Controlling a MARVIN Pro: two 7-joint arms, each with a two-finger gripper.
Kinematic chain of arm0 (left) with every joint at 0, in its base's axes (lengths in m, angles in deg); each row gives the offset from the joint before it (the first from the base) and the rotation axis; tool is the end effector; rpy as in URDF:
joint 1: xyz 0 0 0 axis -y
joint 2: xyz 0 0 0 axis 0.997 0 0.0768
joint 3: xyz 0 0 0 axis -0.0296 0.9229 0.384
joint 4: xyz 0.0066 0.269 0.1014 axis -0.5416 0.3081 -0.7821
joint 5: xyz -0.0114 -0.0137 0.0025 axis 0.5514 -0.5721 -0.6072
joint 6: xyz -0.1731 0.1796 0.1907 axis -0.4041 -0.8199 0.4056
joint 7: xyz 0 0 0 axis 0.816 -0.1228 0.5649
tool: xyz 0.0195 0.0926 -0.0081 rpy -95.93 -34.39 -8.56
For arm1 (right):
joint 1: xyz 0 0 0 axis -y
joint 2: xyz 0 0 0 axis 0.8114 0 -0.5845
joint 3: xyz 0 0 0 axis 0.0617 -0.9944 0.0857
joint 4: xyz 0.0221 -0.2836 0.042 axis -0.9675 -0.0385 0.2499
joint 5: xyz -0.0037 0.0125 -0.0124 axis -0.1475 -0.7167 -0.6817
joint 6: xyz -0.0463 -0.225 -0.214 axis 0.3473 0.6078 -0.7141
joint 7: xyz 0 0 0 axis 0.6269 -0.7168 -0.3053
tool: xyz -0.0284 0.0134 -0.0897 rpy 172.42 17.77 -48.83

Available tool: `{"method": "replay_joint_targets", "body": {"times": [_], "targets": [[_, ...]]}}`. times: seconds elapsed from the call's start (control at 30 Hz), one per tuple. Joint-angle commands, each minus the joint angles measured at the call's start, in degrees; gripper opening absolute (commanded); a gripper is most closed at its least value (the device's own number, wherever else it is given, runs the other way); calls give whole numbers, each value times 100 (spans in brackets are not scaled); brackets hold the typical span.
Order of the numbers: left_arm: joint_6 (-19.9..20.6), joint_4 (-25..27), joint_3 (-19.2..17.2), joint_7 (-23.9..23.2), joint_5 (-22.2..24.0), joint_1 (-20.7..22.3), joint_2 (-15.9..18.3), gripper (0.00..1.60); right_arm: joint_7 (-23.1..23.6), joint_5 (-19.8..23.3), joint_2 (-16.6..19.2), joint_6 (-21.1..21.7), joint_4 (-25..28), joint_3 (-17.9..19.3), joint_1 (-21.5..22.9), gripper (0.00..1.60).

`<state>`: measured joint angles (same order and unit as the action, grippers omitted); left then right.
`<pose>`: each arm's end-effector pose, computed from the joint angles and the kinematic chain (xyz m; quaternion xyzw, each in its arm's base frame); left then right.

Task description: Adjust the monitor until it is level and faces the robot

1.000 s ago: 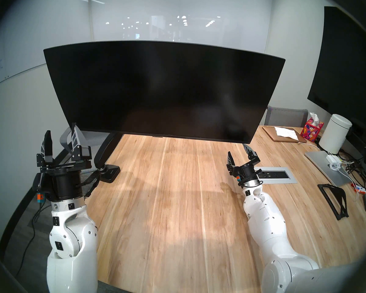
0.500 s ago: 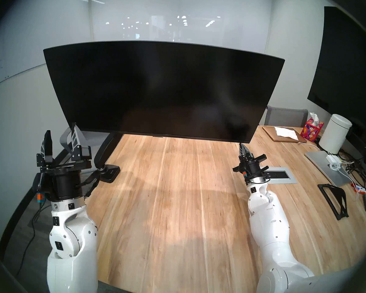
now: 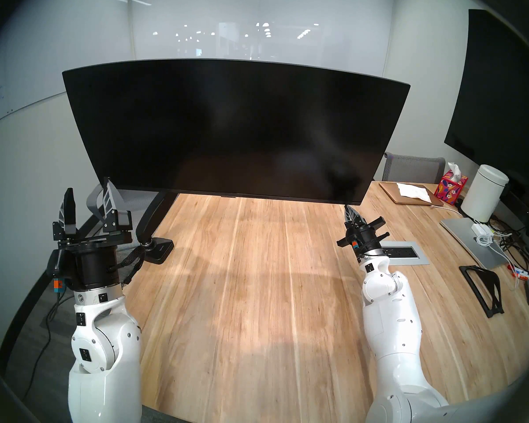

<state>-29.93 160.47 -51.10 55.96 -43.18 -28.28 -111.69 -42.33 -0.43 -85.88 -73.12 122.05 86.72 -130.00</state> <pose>0.2655 0.0911 -0.1688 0.3313 0.0980 0.9382 0.0191 0.4756 -0.0678 -0.2897 0.5029 0.3147 0.7452 0.3044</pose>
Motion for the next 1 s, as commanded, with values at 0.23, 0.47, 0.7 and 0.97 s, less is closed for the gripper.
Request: {"method": "replay_joint_targets", "body": {"times": [0.23, 0.47, 0.7, 0.97], "targets": [[23, 130, 4, -19, 7, 5, -18, 160, 731, 447, -167, 376, 491, 188, 223, 0], [36, 134, -4, -36, 8, 8, -36, 160, 952, 499, -215, 572, 416, 276, 300, 0], [45, 135, -12, -54, 9, 11, -53, 160, 1140, 321, -107, 579, 265, 158, 405, 0], [56, 136, -22, -76, 10, 16, -74, 160, 1083, 63, -126, 524, 134, -40, 459, 0]]}}
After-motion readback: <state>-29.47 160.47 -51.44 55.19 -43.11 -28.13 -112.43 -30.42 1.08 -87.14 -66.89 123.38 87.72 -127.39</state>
